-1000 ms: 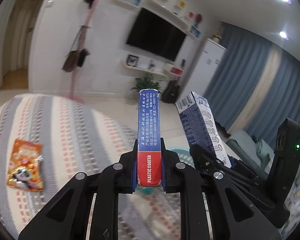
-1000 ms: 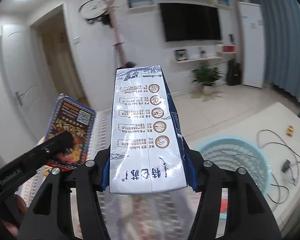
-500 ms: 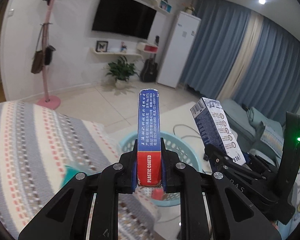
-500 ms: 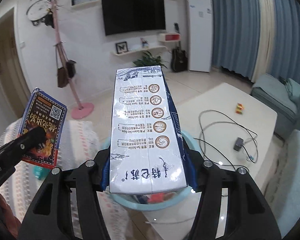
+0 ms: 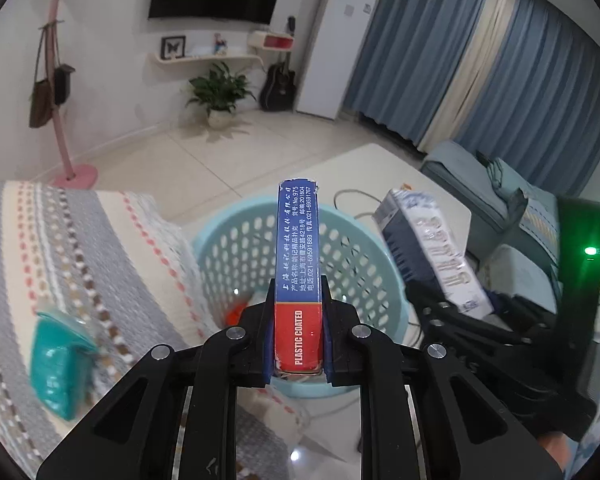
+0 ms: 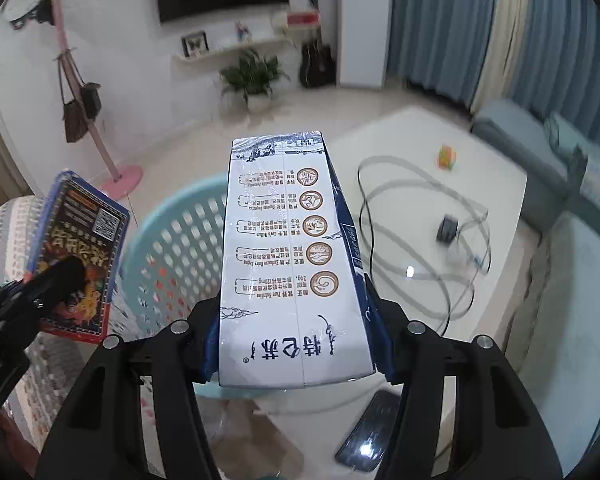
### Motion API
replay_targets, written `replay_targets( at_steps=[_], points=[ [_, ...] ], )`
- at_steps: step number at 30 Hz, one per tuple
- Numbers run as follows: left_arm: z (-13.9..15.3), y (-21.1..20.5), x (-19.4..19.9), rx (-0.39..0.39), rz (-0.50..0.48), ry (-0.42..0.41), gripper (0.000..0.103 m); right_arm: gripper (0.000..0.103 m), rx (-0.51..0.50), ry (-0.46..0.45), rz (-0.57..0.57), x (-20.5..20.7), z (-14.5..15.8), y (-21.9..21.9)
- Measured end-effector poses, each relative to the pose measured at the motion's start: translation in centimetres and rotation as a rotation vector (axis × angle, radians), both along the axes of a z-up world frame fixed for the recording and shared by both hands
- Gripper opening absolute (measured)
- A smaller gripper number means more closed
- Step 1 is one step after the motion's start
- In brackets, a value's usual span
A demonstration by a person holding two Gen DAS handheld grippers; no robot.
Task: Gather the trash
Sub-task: 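Carry the box and carton over the blue basket and open both tools, then grasp the orange snack bag with the left tool while the right tool grasps the teal bag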
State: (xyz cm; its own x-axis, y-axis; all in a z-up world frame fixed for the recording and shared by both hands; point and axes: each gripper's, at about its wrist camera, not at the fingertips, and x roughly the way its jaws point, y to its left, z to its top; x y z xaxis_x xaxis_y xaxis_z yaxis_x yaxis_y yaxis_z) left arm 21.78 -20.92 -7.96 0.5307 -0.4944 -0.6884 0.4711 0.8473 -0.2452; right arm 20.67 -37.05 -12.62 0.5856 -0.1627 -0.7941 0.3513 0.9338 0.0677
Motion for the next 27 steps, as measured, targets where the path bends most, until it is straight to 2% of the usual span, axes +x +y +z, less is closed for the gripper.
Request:
replay_targets(
  at_steps=[2,6,9,10,11,13,19,27],
  points=[
    [-0.6,-0.6,0.3,0.015,-0.032,0.038,0.016,0.055,0.024,0.028,-0.008,0.2,-0.9,-0.4],
    [-2.1,-1.0,1.4,-0.004,-0.066,0.124,0.016,0.055,0.055,0.067,-0.009,0.4,-1.9,-0.7],
    [-2.7,-1.3,2.1,-0.01,-0.074,0.149,0.016,0.056,0.071,0.081,-0.003,0.7,-2.1,-0.8],
    [-2.7,-1.4,2.1,-0.017,-0.072,0.152,0.023,0.056,0.092,0.076,0.004,0.7,-2.1,-0.8],
    [-2.6,-1.2,2.3,-0.035,-0.068,0.162,0.044,0.057,0.115,0.069,0.011,0.6,-2.1,-0.9],
    [-2.1,-0.4,2.3,-0.072,-0.039,0.154,0.057,0.061,0.135,0.062,0.009,0.4,-2.0,-1.2],
    [-0.4,0.3,1.2,-0.106,-0.03,0.121,0.057,0.062,0.143,0.031,0.011,-0.5,-0.8,-1.3],
    [1.9,3.2,-1.4,-0.169,0.001,0.083,0.06,0.062,0.136,-0.02,0.062,-1.5,1.7,1.0]
  ],
)
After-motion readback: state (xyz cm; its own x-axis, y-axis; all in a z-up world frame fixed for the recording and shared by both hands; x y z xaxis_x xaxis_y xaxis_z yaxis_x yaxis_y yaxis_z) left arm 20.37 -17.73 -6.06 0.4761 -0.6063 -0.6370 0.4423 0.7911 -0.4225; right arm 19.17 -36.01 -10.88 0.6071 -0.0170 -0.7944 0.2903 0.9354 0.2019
